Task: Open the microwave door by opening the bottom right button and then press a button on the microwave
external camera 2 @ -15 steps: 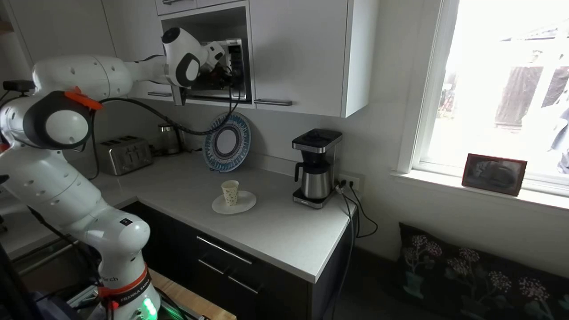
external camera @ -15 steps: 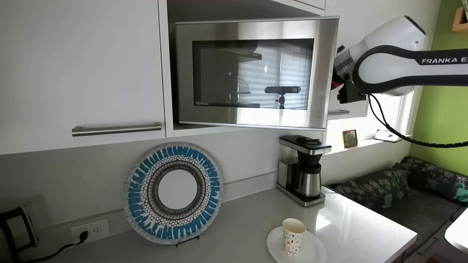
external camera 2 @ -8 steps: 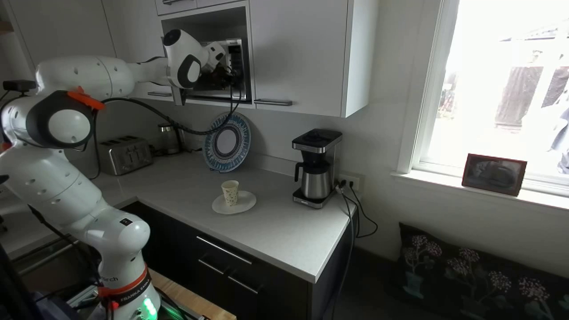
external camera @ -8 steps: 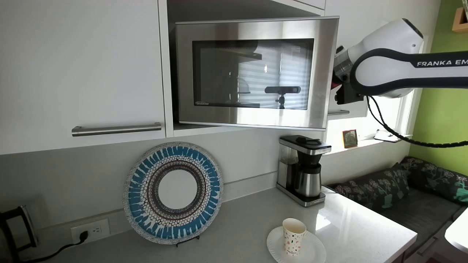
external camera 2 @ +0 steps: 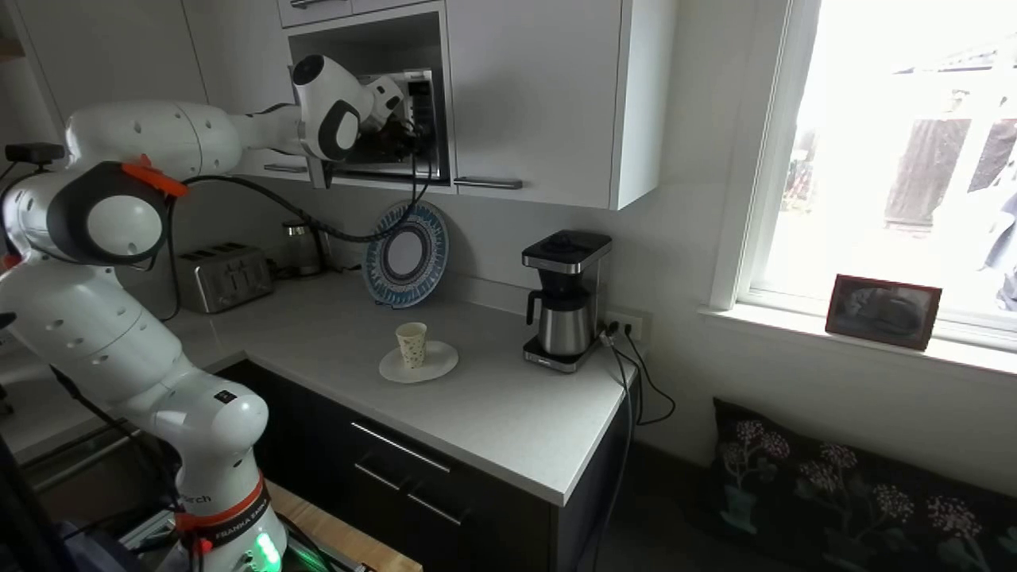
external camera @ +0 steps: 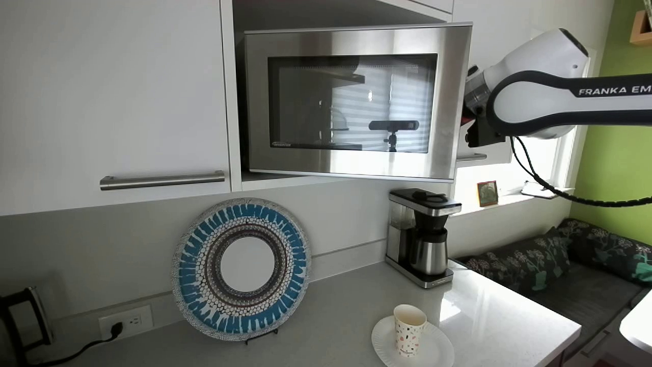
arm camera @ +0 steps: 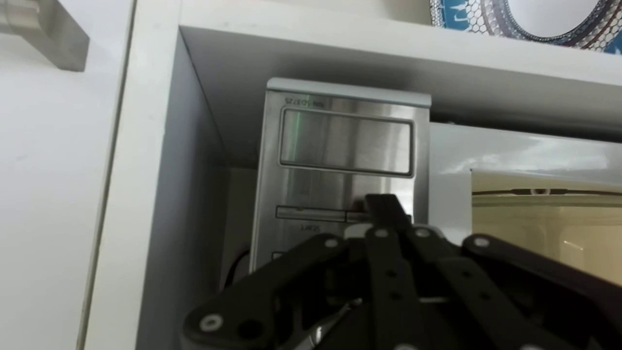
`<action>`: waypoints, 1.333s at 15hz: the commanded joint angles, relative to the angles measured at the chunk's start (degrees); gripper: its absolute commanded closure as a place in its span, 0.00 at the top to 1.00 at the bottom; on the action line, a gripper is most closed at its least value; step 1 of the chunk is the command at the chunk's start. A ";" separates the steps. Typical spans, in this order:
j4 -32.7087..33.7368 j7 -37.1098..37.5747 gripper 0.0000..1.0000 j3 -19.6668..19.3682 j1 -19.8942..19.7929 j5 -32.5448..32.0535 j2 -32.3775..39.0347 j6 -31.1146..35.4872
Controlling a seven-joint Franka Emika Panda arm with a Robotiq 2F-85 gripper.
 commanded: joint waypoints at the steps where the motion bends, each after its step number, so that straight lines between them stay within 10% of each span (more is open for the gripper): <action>1: -0.75 -1.31 0.00 -0.51 0.54 0.69 0.73 2.58; 20: -4.28 10.69 0.00 4.79 -6.50 -4.35 1.46 11.09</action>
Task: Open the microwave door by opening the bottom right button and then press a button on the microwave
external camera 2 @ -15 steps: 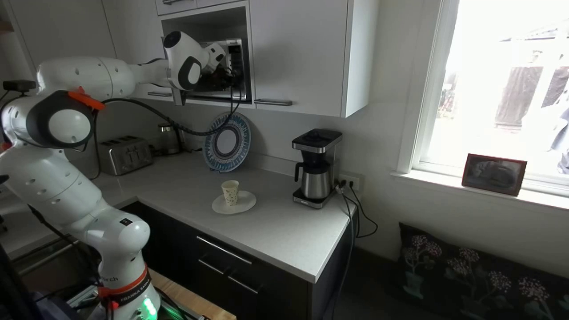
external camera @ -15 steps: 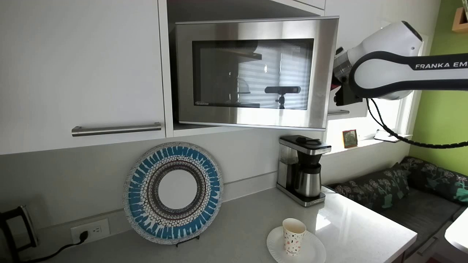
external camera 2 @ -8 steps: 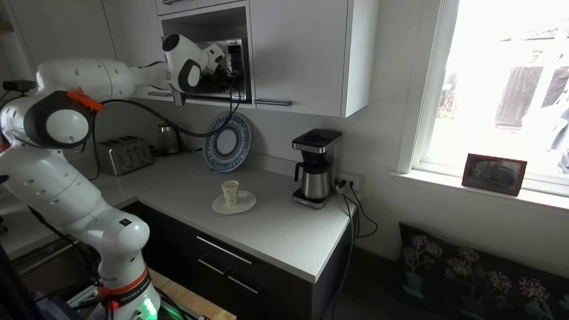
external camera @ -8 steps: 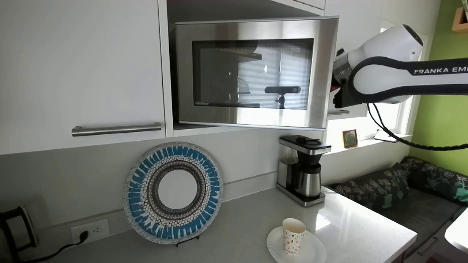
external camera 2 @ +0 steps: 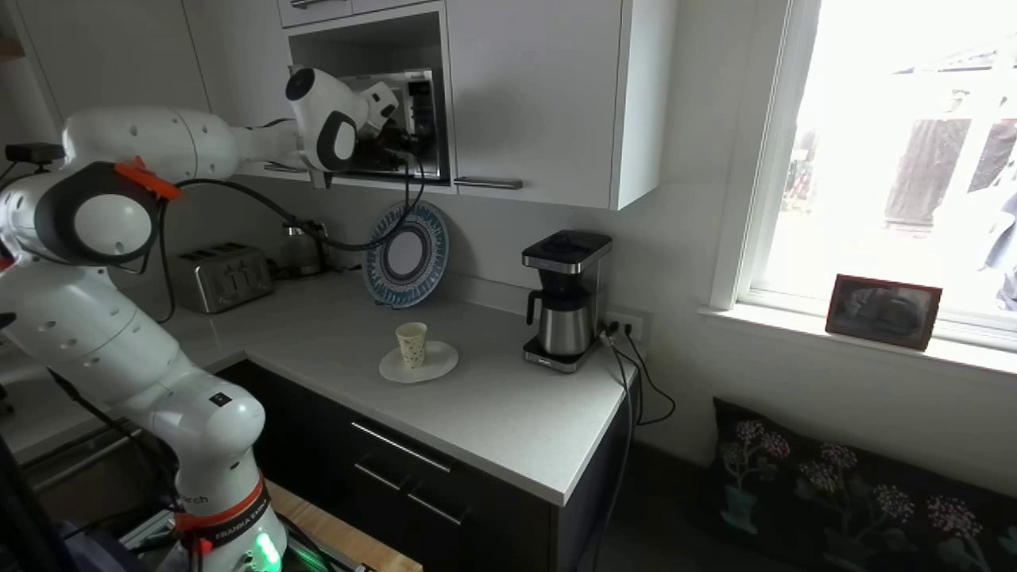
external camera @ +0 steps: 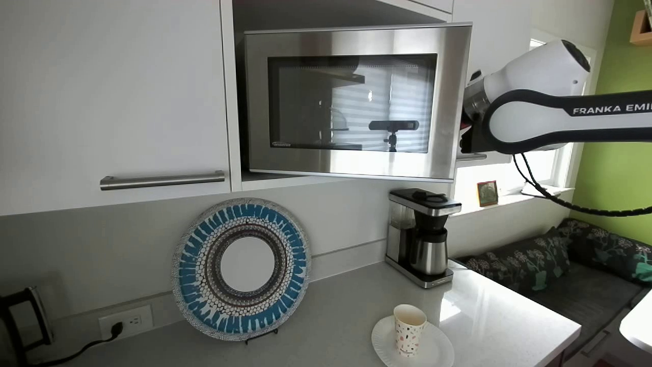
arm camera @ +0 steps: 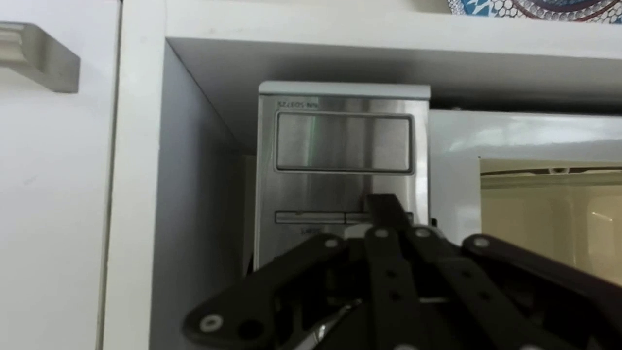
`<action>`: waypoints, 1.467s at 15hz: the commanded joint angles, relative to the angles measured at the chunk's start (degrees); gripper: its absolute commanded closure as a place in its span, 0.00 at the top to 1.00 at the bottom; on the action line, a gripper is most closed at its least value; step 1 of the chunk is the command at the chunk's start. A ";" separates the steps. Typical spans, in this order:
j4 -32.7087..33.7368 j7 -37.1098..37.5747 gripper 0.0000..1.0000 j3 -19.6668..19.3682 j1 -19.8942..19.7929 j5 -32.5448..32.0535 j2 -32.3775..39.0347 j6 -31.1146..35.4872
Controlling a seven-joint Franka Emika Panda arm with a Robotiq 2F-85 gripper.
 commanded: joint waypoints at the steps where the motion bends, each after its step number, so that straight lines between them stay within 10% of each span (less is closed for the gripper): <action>1: -0.42 4.23 0.00 1.53 -3.04 -2.39 2.24 3.85; 22: -2.47 -4.97 0.00 -0.01 -3.12 -6.39 2.05 11.44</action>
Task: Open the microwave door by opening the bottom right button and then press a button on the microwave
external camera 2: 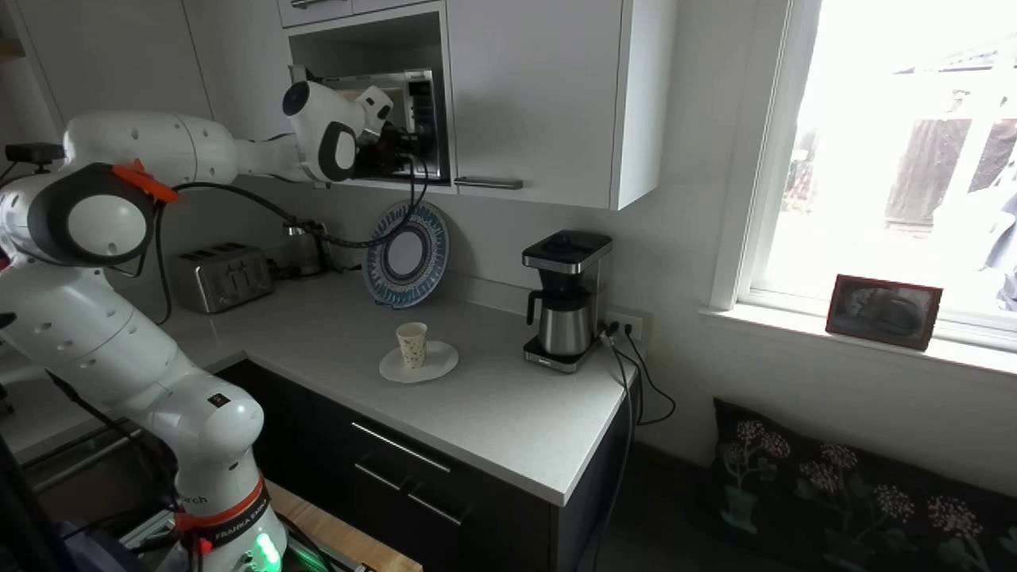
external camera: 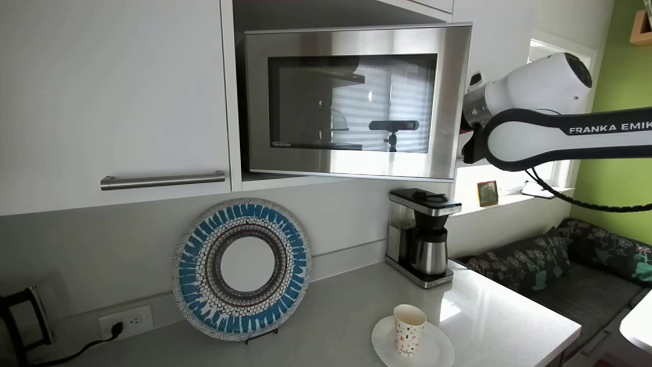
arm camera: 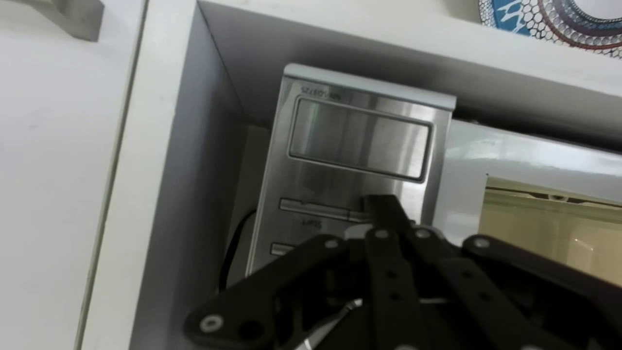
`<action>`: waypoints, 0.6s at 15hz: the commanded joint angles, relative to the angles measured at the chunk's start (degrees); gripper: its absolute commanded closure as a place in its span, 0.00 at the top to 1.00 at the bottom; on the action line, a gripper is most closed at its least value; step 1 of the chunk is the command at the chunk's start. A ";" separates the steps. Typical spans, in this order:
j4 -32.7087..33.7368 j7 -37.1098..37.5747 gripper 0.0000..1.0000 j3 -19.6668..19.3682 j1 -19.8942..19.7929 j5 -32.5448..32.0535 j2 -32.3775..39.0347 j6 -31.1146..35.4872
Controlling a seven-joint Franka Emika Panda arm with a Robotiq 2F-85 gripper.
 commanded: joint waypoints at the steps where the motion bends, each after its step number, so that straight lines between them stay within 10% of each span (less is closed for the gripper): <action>1: 0.74 2.75 0.00 0.24 -3.73 -3.53 2.45 5.46; 9: -1.43 12.61 0.00 10.07 -16.74 -7.29 2.68 12.68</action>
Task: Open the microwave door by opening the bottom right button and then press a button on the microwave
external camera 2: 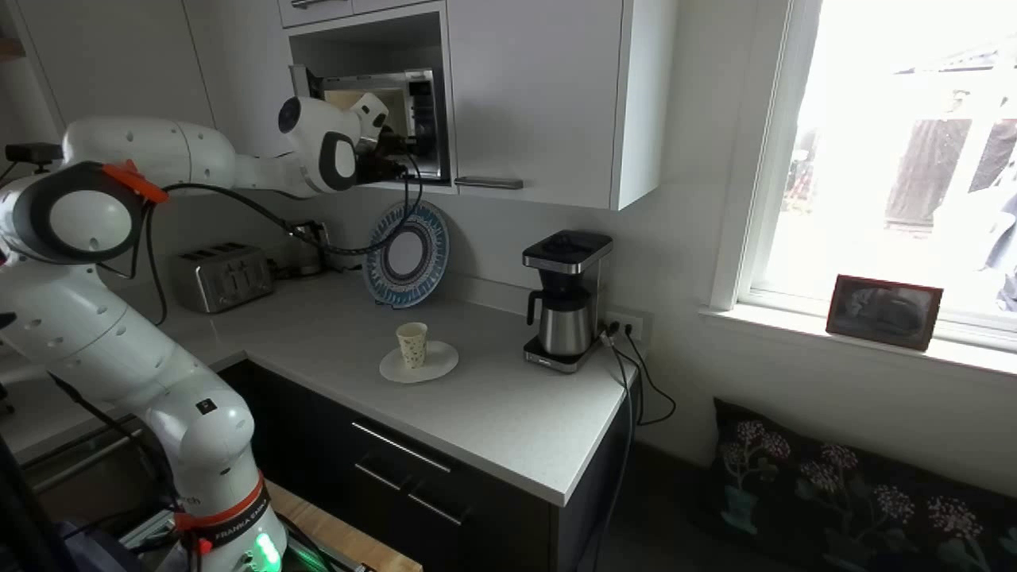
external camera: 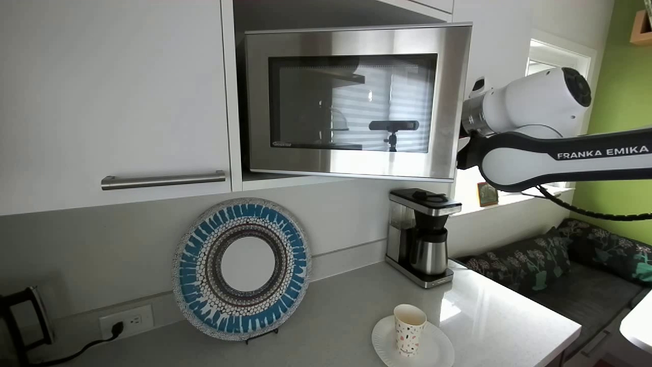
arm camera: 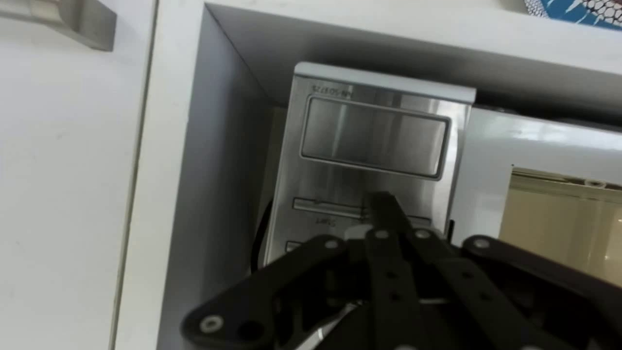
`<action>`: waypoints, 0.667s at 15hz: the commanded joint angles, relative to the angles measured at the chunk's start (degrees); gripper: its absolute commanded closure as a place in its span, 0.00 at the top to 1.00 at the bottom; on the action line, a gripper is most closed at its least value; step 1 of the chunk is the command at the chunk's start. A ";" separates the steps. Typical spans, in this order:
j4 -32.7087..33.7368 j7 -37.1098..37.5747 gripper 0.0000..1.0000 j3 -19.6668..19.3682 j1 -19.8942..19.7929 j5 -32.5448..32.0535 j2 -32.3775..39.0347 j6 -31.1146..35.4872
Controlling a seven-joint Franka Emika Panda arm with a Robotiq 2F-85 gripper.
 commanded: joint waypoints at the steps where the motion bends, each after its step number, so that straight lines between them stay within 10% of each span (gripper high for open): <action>1: 2.20 2.99 0.00 2.92 -7.49 -2.54 3.31 4.72; 10: 3.12 2.43 0.00 3.57 -6.53 0.46 5.19 4.56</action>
